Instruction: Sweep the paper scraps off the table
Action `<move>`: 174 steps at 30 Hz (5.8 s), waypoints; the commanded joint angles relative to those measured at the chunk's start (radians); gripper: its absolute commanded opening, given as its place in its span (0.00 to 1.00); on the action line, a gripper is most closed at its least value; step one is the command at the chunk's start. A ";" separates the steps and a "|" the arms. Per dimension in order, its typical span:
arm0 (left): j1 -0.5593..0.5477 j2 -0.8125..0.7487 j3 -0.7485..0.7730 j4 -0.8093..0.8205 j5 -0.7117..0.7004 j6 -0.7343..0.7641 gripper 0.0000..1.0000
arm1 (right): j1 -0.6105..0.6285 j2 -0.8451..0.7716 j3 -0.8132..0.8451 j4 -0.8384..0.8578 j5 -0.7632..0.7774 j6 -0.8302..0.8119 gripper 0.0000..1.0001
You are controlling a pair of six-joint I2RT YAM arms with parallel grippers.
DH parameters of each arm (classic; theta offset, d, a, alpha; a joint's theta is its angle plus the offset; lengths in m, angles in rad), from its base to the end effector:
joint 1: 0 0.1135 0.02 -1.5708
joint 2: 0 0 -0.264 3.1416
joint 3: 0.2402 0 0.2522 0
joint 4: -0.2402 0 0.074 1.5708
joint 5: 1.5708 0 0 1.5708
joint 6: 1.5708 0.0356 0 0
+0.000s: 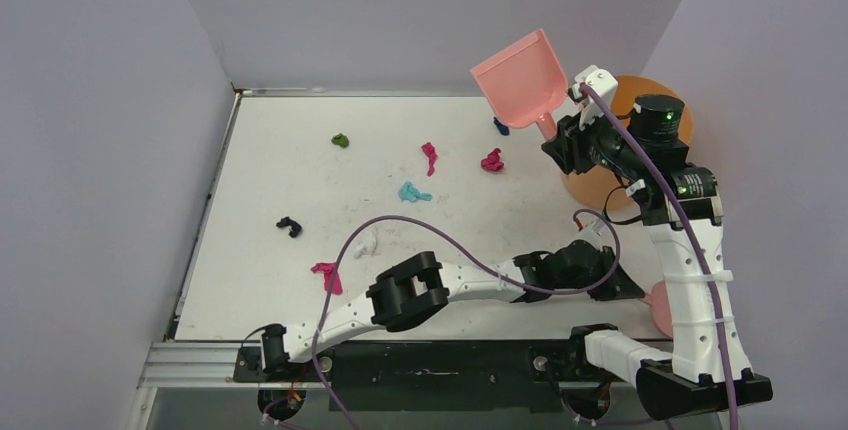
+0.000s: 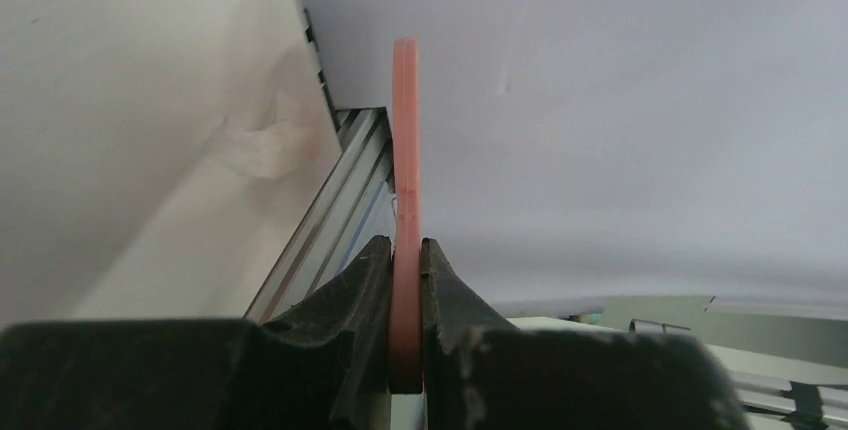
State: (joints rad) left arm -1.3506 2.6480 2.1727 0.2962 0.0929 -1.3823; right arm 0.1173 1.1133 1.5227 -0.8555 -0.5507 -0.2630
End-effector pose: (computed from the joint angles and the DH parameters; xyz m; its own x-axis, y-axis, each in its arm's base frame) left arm 0.1290 -0.5915 0.1603 -0.9813 -0.0935 -0.1681 0.1476 0.1948 -0.9697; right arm 0.1948 0.0417 0.4579 -0.2659 -0.2544 -0.9298 -0.6604 0.7507 -0.0165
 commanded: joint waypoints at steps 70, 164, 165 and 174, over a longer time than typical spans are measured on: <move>0.567 -1.362 -0.750 -1.465 -0.736 0.964 0.00 | 0.620 0.170 -0.603 -0.226 0.438 -0.365 0.06; 0.498 -1.155 -0.681 -1.184 -0.098 0.774 0.00 | 0.567 0.246 -0.673 -0.011 0.356 -0.357 0.09; 0.498 -1.171 -0.670 -1.210 -0.126 0.776 0.00 | 0.567 0.230 -0.684 -0.003 0.353 -0.360 0.09; 0.498 -1.276 -0.576 -1.551 -0.413 0.789 0.00 | 0.577 0.215 -0.697 0.026 0.307 -0.361 0.09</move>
State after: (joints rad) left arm -0.8539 1.4353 1.5387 -1.0767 -0.1490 -0.5911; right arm 0.6792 1.3518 0.8181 -0.8673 -0.2085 -0.6231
